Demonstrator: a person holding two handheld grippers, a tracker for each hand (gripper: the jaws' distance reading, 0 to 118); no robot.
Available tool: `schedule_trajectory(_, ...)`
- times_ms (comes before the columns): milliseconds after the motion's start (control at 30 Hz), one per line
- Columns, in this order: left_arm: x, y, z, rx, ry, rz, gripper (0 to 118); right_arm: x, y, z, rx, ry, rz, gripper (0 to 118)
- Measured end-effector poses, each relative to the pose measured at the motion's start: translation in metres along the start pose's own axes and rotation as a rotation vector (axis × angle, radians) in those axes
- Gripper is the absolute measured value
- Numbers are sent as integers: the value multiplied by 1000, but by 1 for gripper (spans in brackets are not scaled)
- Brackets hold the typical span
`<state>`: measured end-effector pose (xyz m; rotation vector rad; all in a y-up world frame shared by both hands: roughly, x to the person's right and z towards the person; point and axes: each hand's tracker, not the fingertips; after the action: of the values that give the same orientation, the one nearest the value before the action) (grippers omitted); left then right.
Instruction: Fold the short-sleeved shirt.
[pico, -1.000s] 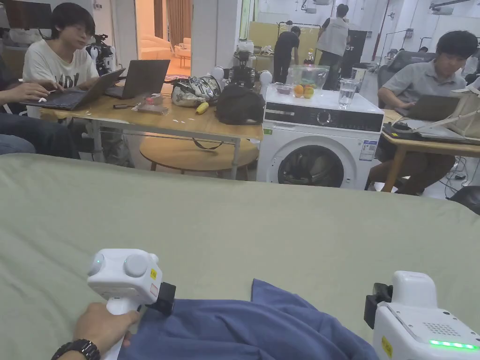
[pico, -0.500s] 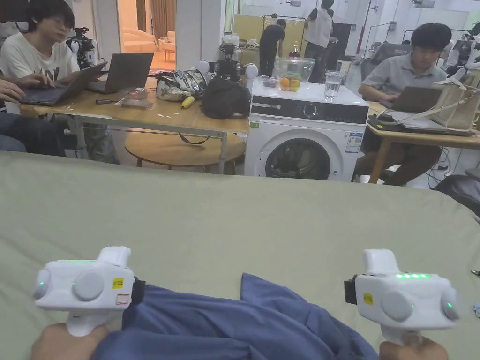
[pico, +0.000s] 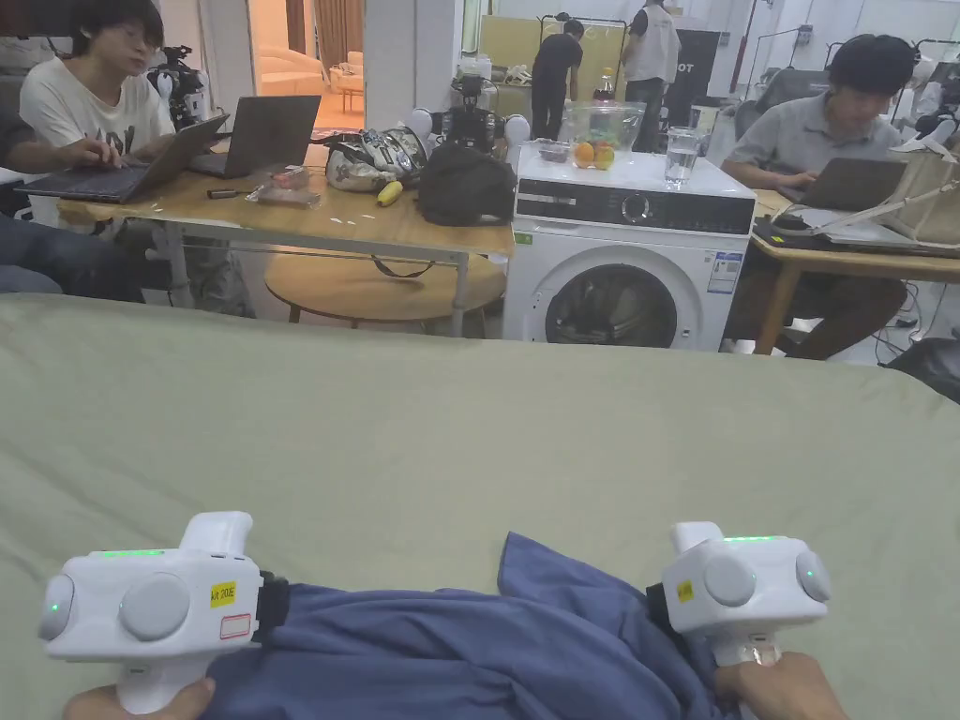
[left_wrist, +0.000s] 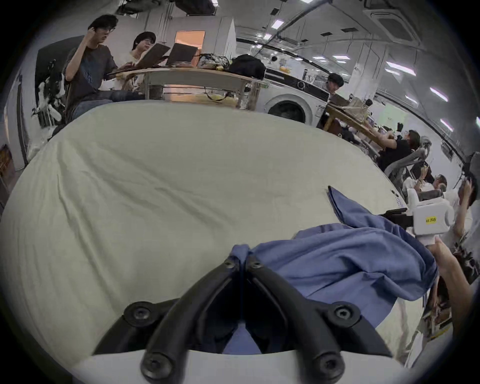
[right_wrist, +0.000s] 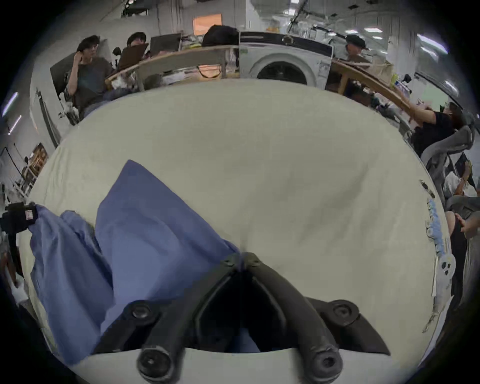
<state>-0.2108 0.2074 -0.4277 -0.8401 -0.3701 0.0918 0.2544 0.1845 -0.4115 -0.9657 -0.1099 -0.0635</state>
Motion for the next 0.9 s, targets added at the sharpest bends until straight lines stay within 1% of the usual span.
schedule_trajectory(100,-4,9,9,23,-15,24,0,13,1,17,52,58,-74,0)
schedule_trajectory(167,-5,16,17,44,-19,27,0,22,2,38,142,-23,-76,0)
schedule_trajectory(200,-4,21,23,55,-22,23,0,26,3,47,170,-31,-74,0)
schedule_trajectory(267,-6,32,35,81,-26,22,0,38,8,72,224,-36,-92,0)
schedule_trajectory(300,-8,37,42,98,-34,26,0,44,12,83,254,-54,-101,0)
schedule_trajectory(467,-16,65,74,168,6,27,0,66,24,138,377,-104,-124,0)
schedule_trajectory(533,-20,77,87,190,12,32,0,71,28,156,408,-113,-124,0)
schedule_trajectory(667,-22,101,116,245,51,15,0,75,43,189,478,-171,-116,0)
schedule_trajectory(800,-24,131,141,287,83,10,0,76,64,218,545,-164,-138,0)
schedule_trajectory(900,-23,155,158,317,90,0,0,69,83,239,594,-164,-127,0)
